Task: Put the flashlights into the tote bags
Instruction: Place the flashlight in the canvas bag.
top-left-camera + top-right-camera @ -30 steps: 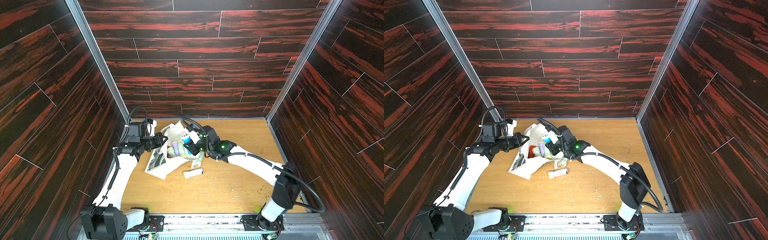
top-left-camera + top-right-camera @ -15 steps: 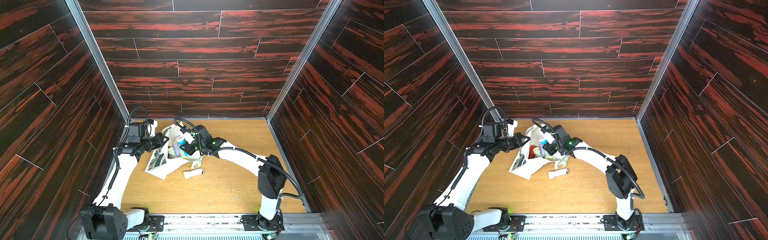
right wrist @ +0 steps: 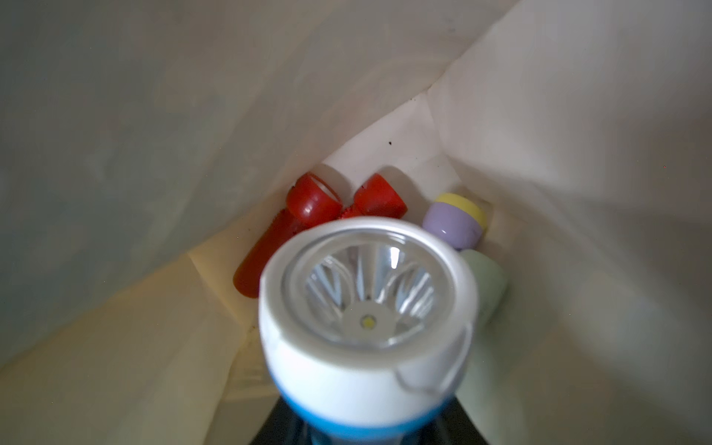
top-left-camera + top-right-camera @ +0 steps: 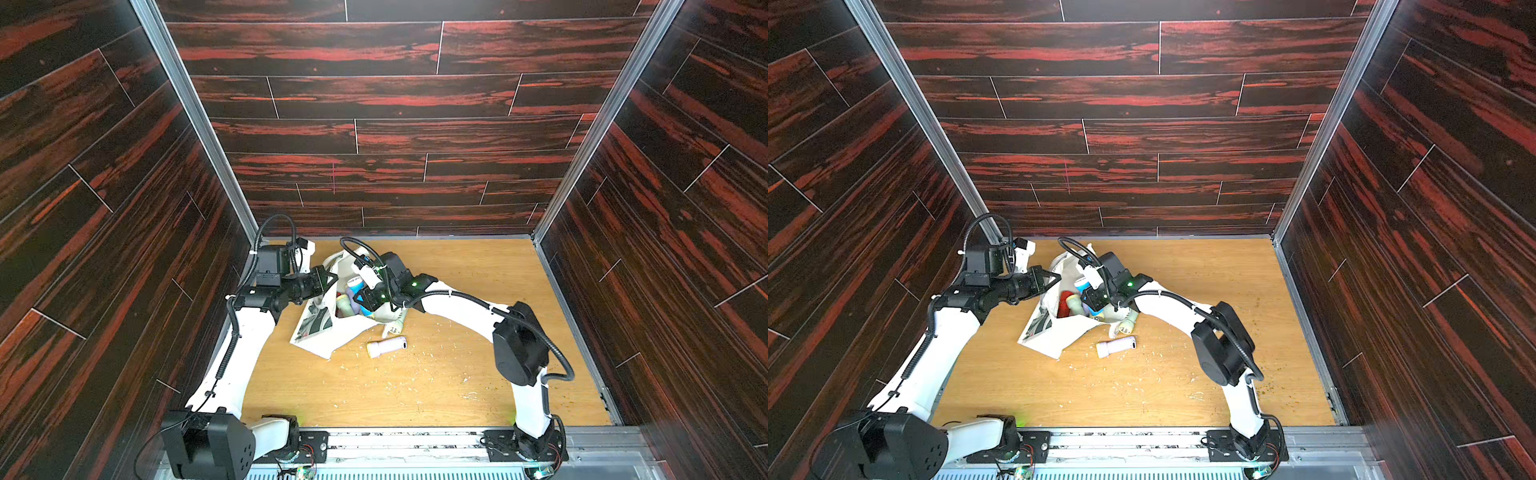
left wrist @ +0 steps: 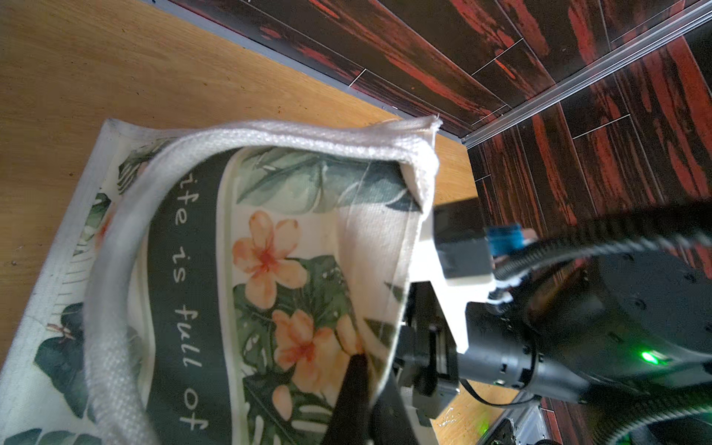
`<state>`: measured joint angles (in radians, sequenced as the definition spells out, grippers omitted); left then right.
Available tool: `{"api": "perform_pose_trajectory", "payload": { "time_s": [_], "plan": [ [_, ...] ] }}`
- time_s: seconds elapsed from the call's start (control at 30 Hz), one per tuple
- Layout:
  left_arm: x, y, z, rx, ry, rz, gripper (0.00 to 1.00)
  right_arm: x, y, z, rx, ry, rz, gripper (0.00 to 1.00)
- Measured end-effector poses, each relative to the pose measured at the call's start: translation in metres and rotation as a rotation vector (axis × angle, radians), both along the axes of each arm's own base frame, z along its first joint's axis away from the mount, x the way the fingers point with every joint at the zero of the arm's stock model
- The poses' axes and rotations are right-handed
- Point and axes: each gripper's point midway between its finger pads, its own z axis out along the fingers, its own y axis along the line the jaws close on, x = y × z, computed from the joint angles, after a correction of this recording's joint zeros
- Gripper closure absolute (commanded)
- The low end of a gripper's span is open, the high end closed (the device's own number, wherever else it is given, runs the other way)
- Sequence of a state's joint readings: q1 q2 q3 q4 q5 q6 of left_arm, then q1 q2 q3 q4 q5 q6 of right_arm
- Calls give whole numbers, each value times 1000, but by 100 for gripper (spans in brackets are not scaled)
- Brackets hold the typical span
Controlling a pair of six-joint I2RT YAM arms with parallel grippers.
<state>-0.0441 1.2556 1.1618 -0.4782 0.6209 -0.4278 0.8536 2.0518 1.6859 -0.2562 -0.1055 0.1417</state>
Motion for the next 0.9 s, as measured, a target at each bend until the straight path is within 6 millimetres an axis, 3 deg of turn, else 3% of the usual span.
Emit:
{"api": "perform_pose_trajectory", "payload": {
  "time_s": [0.9],
  "plan": [
    [0,1,0,0,2,5,100,-6,22,-33,68,401,-281,100]
  ]
}}
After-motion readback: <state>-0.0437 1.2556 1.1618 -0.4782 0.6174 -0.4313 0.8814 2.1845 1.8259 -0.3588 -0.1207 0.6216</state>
